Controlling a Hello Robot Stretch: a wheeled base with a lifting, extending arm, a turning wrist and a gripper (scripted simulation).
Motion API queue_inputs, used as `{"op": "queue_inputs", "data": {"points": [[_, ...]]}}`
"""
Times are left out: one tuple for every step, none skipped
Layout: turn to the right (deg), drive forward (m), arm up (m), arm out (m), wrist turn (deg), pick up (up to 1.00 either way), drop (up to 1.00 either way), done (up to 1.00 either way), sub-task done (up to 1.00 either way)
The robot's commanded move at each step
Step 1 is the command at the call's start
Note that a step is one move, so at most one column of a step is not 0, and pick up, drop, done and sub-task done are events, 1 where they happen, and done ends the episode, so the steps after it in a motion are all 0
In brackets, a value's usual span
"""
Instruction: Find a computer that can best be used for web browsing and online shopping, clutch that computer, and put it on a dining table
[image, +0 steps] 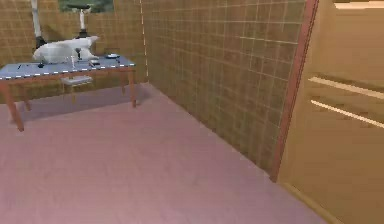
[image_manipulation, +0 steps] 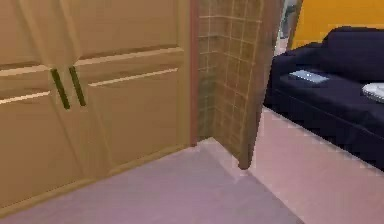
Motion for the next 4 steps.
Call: {"op": "queue_inputs", "data": {"points": [[45.0, 0.0, 0.0, 0.0, 0.0, 0.0, 0.0, 0.0, 0.0], [45.0, 0.0, 0.0, 0.0, 0.0, 0.0, 0.0, 0.0, 0.0], [30.0, 0.0, 0.0, 0.0, 0.0, 0.0, 0.0, 0.0, 0.0], [0.0, 1.0, 0.0, 0.0, 0.0, 0.0, 0.0, 0.0, 0.0]]}}
